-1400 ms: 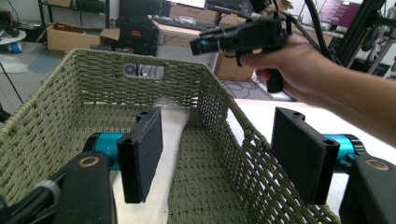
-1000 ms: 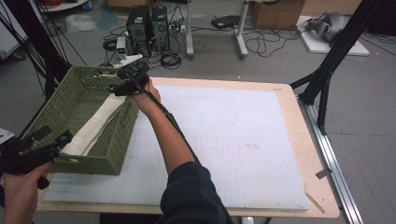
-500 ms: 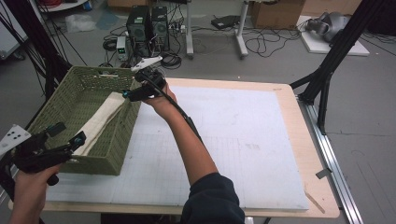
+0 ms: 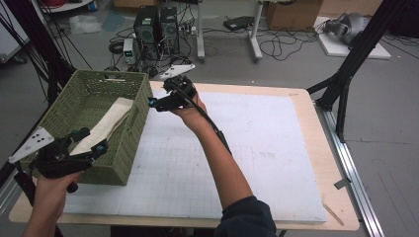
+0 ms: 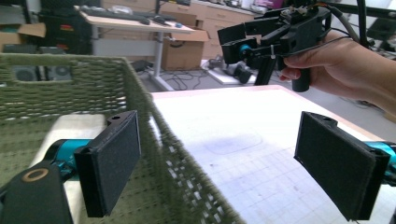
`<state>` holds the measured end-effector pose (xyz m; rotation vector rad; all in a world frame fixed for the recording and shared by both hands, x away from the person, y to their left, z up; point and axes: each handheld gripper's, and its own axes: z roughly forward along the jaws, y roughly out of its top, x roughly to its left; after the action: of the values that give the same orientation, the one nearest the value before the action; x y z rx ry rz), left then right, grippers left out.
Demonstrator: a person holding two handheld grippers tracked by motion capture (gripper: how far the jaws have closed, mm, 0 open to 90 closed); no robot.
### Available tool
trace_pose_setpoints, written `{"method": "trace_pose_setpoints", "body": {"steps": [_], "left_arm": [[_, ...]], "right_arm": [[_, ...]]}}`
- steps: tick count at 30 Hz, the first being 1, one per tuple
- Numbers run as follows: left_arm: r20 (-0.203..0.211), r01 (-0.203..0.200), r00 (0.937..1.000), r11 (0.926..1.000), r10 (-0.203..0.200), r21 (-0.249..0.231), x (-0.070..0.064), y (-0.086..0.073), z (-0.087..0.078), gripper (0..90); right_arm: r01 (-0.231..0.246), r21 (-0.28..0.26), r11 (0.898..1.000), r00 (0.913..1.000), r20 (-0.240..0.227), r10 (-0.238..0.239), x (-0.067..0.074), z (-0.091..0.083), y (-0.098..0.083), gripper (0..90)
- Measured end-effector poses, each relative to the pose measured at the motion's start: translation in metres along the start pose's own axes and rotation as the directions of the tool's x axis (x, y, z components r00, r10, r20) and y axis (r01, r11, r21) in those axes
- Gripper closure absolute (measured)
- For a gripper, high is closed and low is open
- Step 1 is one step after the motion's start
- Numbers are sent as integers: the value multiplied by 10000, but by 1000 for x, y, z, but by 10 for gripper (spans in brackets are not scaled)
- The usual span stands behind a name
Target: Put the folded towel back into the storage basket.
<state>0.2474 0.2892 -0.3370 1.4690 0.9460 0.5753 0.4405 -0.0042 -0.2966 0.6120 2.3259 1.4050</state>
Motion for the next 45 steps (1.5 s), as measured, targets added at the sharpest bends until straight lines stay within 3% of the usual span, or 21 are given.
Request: {"method": "trace_pose_setpoints", "body": {"steps": [6,9,13,16,27,34,38,45], "left_arm": [[491,-34,9988,9998,25,175,-7,0,11,154],[673,-41,9977,9996,21,287,-10,-1,17,173],[823,-104,9966,9994,77,323,-14,-1,23,173],[959,-101,9954,9995,73,284,-17,-1,27,172],[1706,-485,9845,9977,397,483,-33,-1,50,172],[2262,-748,9722,9957,605,552,-44,-2,67,173],[2450,-791,9674,9957,649,485,-51,0,73,172],[2815,-954,9563,9943,786,465,-65,-2,88,172]], "right_arm": [[53,-114,9999,9996,295,-49,-4,-29,-15,169],[-173,-110,9998,9985,518,179,-8,-50,-29,169],[-526,-191,9984,9975,468,535,-12,-66,-40,170],[-350,-97,9993,9969,703,356,-11,-82,-50,170],[-515,71,9986,9887,1411,500,-9,-132,-88,169],[-790,-128,9968,9747,2086,800,-10,-165,-117,169],[-1026,-259,9944,9607,2568,1058,-12,-189,-137,169],[-1258,-350,9914,9432,3054,1304,-12,-213,-158,169]]}}
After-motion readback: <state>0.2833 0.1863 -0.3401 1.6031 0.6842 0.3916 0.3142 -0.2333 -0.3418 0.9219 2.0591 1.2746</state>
